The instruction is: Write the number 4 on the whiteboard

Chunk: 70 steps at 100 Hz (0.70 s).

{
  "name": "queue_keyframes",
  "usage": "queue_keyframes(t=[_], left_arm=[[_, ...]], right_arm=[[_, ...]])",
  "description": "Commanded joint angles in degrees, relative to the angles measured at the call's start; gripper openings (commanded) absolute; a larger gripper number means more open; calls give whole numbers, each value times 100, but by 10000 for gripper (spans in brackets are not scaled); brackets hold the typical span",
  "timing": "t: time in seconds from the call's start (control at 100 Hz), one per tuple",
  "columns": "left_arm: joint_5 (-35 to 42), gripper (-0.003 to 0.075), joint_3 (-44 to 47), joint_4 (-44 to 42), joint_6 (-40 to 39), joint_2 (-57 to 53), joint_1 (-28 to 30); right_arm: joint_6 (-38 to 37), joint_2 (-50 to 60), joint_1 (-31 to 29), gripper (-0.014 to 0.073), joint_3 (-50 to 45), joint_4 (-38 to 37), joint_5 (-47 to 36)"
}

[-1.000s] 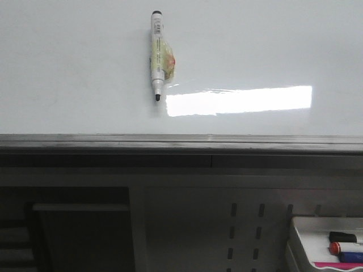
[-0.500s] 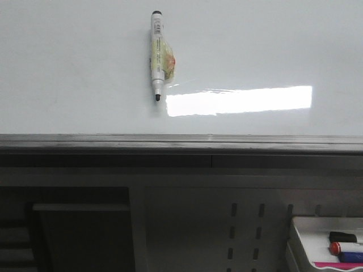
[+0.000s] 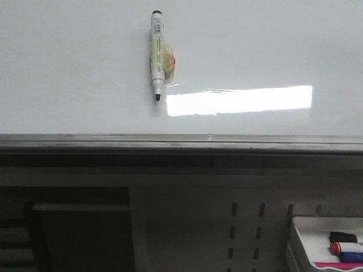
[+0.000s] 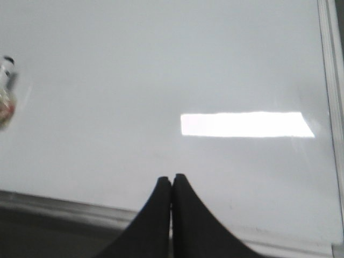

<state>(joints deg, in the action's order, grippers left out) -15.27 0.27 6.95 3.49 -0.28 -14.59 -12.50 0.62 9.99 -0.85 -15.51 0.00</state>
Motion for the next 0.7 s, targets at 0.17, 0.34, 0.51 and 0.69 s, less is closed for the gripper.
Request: queue_keyframes(t=[0.17, 0.34, 0.51, 0.69], left_arm=[[1950, -20, 182, 3442, -40, -145, 0], [1208, -20, -209, 3390, 164, -60, -11], [-24, -20, -1213, 2070, 205, 832, -11], [-420, 84, -2220, 1963, 835, 2361, -11]], right_arm=[[-26, 80, -30, -45, -109, 1192, -948], [-29, -11, -30, -45, 355, 1770, -824], [-29, -616, -30, -44, 1359, 1610, 288], [-29, -1591, -30, -13, 2305, 1411, 1248]])
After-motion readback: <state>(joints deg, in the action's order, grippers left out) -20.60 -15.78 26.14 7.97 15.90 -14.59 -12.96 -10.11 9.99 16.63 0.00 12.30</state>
